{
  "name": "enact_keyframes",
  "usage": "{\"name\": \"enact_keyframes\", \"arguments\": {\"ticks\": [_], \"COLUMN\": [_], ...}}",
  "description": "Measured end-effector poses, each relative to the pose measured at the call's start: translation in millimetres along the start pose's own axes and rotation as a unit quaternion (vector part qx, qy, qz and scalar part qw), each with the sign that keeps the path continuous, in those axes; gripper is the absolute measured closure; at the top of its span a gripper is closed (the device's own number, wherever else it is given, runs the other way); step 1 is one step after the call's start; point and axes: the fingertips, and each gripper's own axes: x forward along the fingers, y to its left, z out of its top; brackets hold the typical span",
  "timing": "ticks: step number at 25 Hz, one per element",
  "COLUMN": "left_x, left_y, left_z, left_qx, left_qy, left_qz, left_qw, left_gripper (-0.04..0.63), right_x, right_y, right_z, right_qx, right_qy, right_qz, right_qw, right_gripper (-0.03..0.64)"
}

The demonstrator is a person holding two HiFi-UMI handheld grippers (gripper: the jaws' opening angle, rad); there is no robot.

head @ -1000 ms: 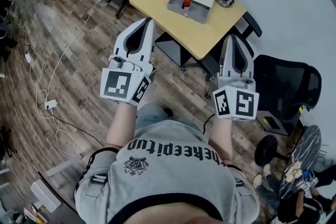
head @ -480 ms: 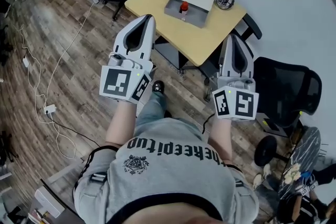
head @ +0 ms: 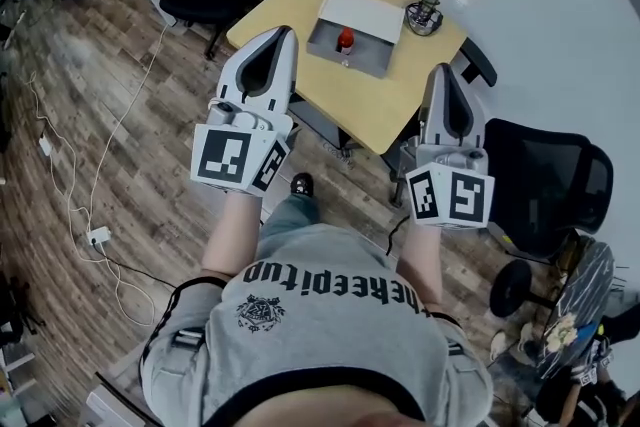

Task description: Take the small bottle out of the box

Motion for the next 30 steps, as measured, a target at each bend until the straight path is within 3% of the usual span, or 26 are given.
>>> {"name": "enact_keyframes", "arguments": {"ticks": [15, 30], "left_x": [63, 129], "left_y": [57, 94], "left_z": [-22, -69], "left_qx": [-0.015, -0.030], "left_qy": [0.008, 0.045], "left_qz": [-0.015, -0.043], "left_qw": [0.9998, 0.9976], "left_gripper": [0.591, 0.592], "right_x": [79, 144], "right_y": [-2, -17], "right_z": [-19, -62], "right_qx": [-0.008, 0.000], "right_qy": [0.014, 0.047], "right_qz": [-0.016, -0.039], "right_qw": [1.000, 0.998], "right_gripper": [0.615, 0.615]}}
